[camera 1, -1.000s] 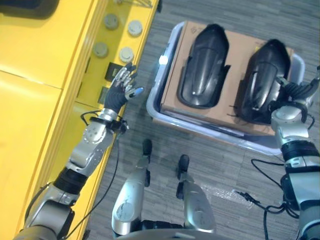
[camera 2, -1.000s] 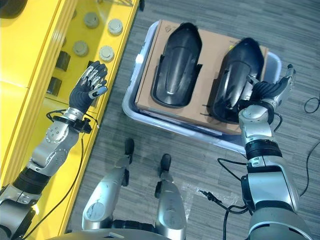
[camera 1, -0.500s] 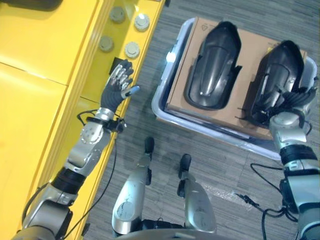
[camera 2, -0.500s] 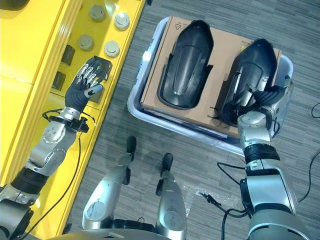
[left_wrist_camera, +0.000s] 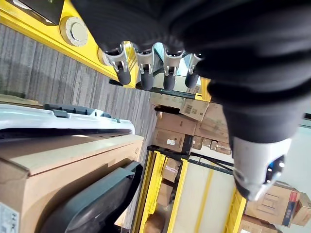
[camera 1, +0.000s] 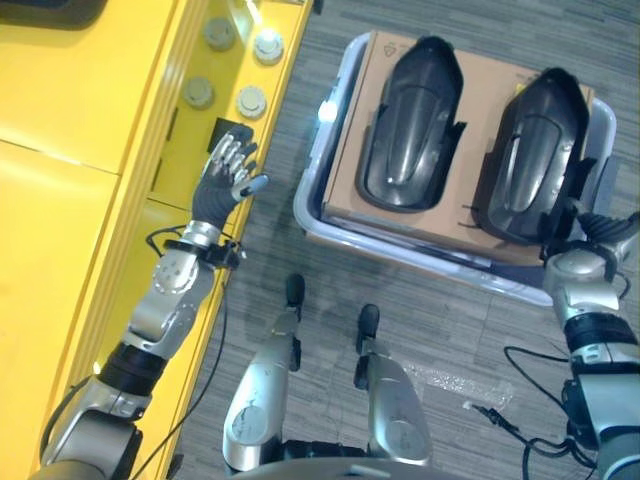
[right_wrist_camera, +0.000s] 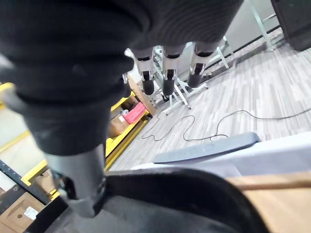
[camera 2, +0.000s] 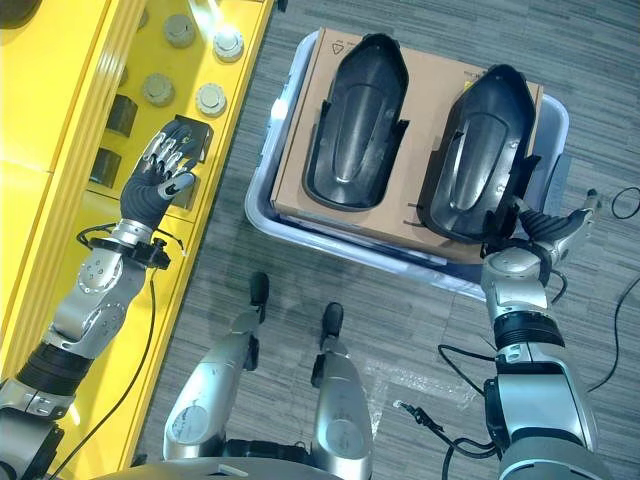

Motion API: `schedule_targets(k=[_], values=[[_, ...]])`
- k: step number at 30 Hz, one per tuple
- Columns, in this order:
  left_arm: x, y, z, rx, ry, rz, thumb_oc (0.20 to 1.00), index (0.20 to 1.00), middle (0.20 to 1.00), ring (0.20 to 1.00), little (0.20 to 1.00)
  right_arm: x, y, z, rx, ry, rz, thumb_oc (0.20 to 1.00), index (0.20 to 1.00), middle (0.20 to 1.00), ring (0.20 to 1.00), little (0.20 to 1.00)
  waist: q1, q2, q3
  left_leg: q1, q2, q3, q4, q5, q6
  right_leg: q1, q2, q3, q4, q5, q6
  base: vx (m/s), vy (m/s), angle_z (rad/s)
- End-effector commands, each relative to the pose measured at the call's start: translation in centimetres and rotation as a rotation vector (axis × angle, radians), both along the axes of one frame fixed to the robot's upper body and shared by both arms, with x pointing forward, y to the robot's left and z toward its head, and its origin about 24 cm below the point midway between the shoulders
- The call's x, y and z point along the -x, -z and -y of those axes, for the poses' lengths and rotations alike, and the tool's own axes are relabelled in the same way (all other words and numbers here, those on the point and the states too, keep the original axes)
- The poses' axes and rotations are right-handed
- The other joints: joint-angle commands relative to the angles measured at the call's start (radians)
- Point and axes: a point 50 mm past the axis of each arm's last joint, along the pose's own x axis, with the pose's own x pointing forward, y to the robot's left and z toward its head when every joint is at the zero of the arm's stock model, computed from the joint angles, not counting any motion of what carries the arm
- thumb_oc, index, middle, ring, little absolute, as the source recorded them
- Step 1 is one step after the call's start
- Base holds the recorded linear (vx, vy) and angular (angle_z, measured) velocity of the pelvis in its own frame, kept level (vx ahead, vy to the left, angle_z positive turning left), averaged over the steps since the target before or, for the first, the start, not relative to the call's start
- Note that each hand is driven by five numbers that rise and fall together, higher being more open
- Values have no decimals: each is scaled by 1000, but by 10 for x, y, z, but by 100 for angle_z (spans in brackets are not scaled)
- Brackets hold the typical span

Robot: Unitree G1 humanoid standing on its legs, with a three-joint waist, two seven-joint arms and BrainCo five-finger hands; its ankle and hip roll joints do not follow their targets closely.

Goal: Move parts from the plastic box to the shelf.

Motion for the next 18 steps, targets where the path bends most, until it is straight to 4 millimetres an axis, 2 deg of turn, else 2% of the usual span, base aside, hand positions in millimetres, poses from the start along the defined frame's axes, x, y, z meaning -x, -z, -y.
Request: schedule_targets(k=[1,9,15,16,17,18], values=[[6,-26,7,47,22,149,1000,1000,1000,1000,1000,-2,-14,0,-31,-59,115,1000,1000,1000,1000,1000,10,-15,-25,-13,-32,15,123,-129,-5,-6,-14,-64,-124,116,-12,0,0,0],[-2,-31,11,52,14,159,1000,1000,1000,1000,1000,-21,-14,-19,-93,-175,142,1000,1000,1000,1000,1000,12,2,-9,-31,-38,17,127,-124,-4,-38,-23,-66,-104,118,-10,0,0,0],[-3,-30,14,54,22,152,1000,1000,1000,1000,1000,-25,-13,-22,-94,-180,125,1000,1000,1000,1000,1000,12,8,-5,-38,-40,19,130,-122,-2,-52,-27,-63,-95,120,-8,1,1,1],[-3,-29,15,53,25,151,1000,1000,1000,1000,1000,-25,-12,-22,-99,-176,118,940,940,940,940,940,11,8,-4,-39,-40,20,131,-122,-2,-55,-27,-63,-93,121,-8,6,11,3],[-2,-29,16,54,26,153,1000,1000,1000,1000,1000,-24,-8,-22,-103,-171,108,413,413,413,413,413,11,9,-2,-42,-41,21,132,-121,-1,-61,-29,-62,-88,122,-7,0,0,0],[-2,-28,16,56,27,154,1000,1000,1000,1000,1000,-23,-6,-22,-105,-167,103,200,200,200,200,200,10,9,-1,-43,-40,22,133,-121,0,-62,-29,-61,-86,122,-7,0,0,0]])
